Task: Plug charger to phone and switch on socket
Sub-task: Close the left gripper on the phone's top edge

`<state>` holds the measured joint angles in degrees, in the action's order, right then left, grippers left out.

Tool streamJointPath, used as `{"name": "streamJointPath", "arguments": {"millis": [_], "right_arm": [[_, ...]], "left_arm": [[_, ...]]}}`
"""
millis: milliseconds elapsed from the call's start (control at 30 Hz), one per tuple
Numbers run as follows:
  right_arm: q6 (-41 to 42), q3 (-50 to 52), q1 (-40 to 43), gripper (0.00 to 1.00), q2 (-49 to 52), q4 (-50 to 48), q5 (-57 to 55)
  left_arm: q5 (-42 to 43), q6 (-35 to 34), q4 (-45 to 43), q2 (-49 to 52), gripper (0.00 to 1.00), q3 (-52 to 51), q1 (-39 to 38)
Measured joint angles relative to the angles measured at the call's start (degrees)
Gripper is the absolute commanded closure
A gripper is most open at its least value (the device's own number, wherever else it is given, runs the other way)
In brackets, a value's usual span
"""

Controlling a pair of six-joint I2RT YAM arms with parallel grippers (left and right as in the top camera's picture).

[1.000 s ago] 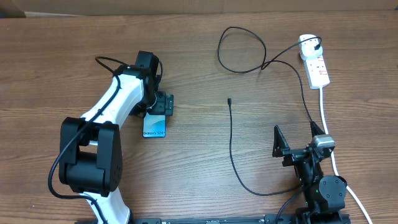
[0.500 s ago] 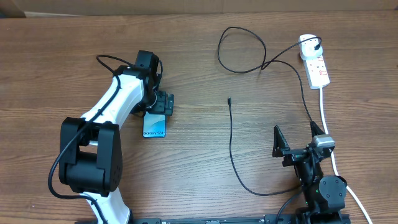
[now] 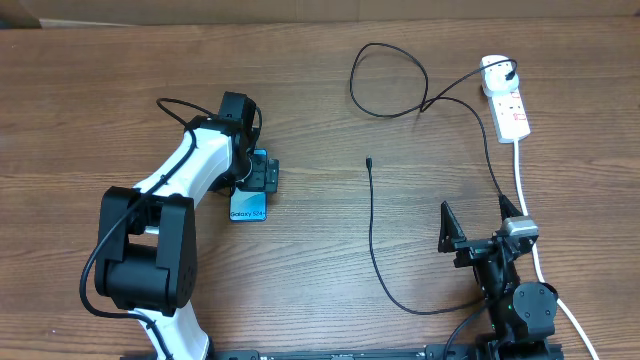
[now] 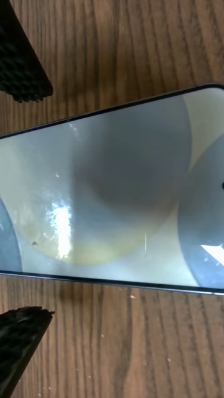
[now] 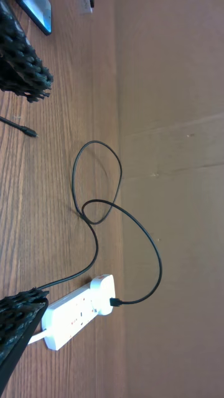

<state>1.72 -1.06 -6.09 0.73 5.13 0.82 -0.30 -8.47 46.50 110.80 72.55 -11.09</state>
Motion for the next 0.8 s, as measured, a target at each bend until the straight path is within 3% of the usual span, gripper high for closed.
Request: {"name": "streamJointPath", "arguments": {"millis": [800], "right_arm": [[-0.02,0.0,-0.02,0.0,0.0,0.0,-0.02]], "left_arm": [[-0.66,-1.01,-2.82,1.99,0.03,0.02,0.0]]}}
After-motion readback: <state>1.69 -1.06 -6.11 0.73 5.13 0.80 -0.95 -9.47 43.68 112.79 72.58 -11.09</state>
